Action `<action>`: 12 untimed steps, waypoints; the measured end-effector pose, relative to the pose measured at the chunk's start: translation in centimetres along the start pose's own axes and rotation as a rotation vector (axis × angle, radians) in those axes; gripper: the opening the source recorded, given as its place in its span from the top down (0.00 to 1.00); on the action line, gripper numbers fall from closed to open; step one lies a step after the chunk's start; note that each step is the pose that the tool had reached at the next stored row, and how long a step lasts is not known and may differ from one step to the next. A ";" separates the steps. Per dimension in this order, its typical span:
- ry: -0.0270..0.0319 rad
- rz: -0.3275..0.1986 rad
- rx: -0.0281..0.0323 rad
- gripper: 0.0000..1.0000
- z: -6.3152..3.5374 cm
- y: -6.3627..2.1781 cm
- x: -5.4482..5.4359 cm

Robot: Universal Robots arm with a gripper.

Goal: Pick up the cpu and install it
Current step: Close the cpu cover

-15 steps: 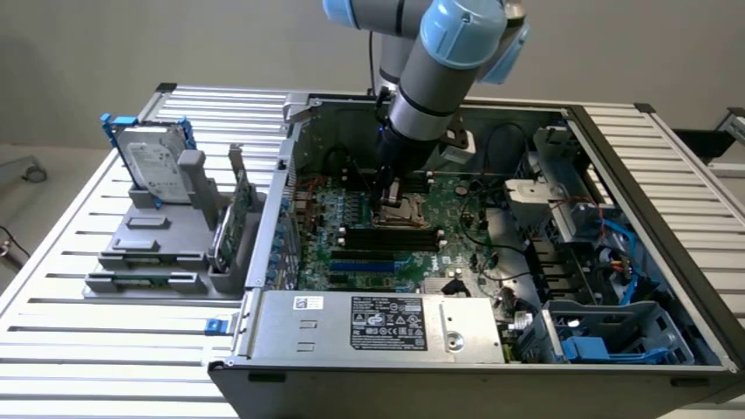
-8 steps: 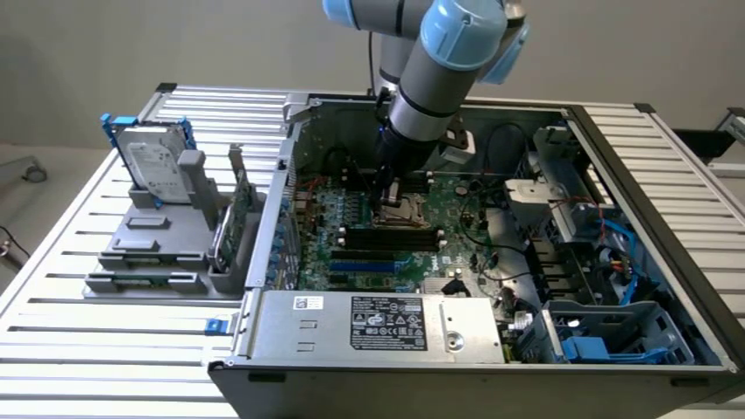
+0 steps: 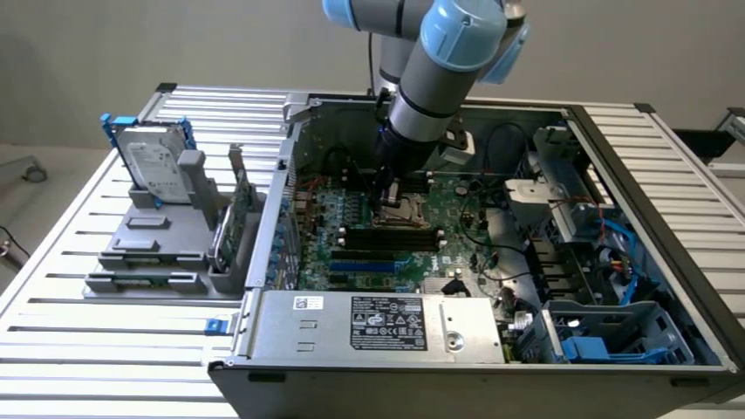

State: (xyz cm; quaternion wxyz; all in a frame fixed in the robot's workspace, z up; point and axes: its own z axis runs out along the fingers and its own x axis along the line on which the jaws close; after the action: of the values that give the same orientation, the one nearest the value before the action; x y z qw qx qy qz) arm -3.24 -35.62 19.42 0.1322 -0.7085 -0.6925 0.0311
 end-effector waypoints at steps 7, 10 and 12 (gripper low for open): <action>0.0050 0.000 0.0000 0.89 -0.41 -0.15 0.1; 0.0061 0.000 0.0000 0.89 -0.67 -0.28 0.1; 0.0071 0.000 0.0000 0.89 -0.84 -0.39 0.1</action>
State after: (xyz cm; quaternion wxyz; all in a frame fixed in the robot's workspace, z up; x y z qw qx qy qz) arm -3.42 -35.62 20.34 0.1347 -0.7086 -0.6921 0.0286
